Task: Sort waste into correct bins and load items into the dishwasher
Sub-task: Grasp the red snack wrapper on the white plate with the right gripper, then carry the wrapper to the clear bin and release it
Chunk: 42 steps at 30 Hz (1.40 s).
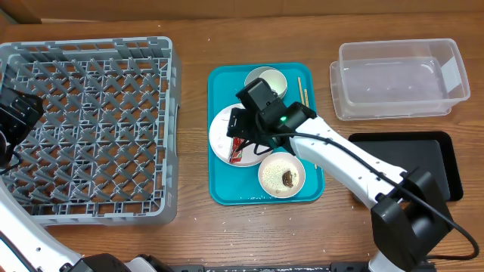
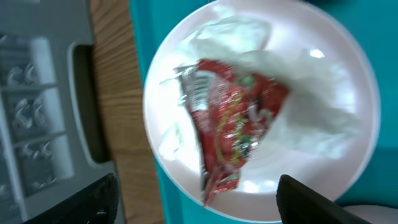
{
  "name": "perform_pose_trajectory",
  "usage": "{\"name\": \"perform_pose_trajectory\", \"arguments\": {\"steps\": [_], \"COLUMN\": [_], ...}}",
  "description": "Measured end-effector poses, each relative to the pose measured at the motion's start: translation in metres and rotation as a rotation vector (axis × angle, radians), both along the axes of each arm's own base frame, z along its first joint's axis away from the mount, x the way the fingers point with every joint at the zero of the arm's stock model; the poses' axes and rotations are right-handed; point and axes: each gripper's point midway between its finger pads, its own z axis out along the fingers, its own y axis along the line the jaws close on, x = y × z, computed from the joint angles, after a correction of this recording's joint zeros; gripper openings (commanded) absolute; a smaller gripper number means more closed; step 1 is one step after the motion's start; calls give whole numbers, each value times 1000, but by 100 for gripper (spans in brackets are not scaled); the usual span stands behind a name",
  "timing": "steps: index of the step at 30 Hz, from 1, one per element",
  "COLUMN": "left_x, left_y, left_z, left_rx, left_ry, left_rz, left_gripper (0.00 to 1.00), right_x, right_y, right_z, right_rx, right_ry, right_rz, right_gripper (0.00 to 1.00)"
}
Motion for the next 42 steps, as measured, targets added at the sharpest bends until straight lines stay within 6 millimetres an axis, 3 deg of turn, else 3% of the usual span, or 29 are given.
{"name": "perform_pose_trajectory", "arguments": {"steps": [7,19,22,26,28,31,35,39,42], "left_x": [0,0,0,0,0,0,0,0,0], "left_y": [0,0,0,0,0,0,0,0,0], "left_z": [0,0,0,0,0,0,0,0,0], "left_rx": [0,0,0,0,0,0,0,0,0], "left_ry": [0,0,0,0,0,0,0,0,0], "left_rz": [0,0,0,0,0,0,0,0,0], "left_gripper": [100,100,100,100,100,100,100,100,100], "right_x": [5,5,3,4,4,4,10,16,33], "right_y": [-5,3,3,4,4,5,9,10,-7], "right_z": [-4,-43,-58,-58,-58,-56,-40,-4,50], "right_rx": [-20,-24,-42,-37,-40,-47,-37,-18,3], "right_ry": [-5,67,97,94,89,83,51,-5,-96], "right_rz": [-38,-37,-38,-36,-24,-1,24,44,14], "right_gripper": [75,66,40,19,4,4,4,4,4]}}
